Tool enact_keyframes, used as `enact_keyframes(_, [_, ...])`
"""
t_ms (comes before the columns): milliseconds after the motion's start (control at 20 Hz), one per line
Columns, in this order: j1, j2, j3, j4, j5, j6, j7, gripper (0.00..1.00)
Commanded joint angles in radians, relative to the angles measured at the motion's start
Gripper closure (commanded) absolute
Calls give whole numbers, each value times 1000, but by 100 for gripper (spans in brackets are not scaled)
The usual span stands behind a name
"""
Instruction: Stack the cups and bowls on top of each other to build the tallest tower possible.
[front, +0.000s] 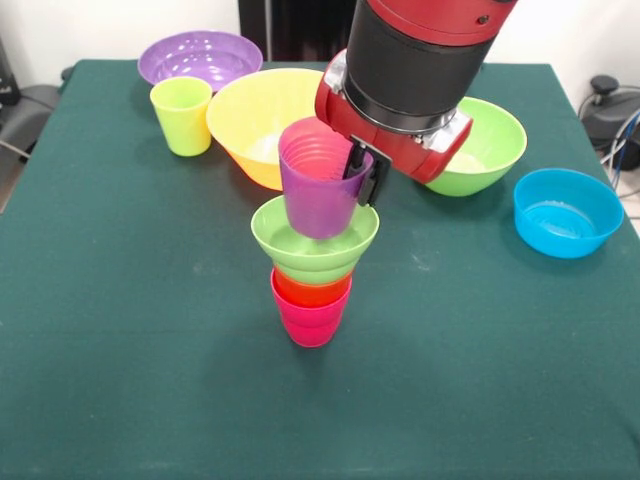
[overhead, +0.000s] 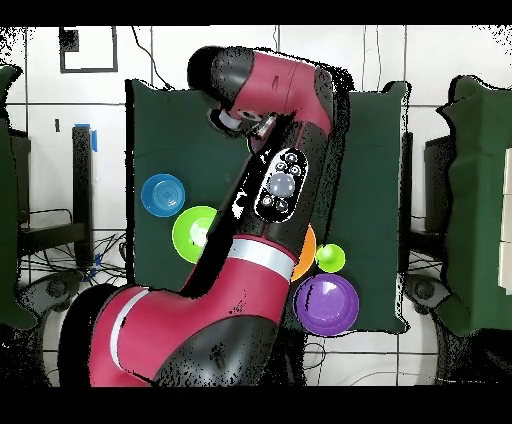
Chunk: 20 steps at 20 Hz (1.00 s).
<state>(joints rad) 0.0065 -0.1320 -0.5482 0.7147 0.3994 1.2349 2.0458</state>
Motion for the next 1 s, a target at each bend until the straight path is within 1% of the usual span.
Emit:
enact_keyframes(50, [11,8,105,42,3,-66,168,100])
enact_keyframes(350, [4,15,108,20,11,-88,162,100])
enact_keyframes(450, [8,8,108,30,11,-88,163,100])
enact_keyframes(1000, [3,24,105,15,4,-73,151,100])
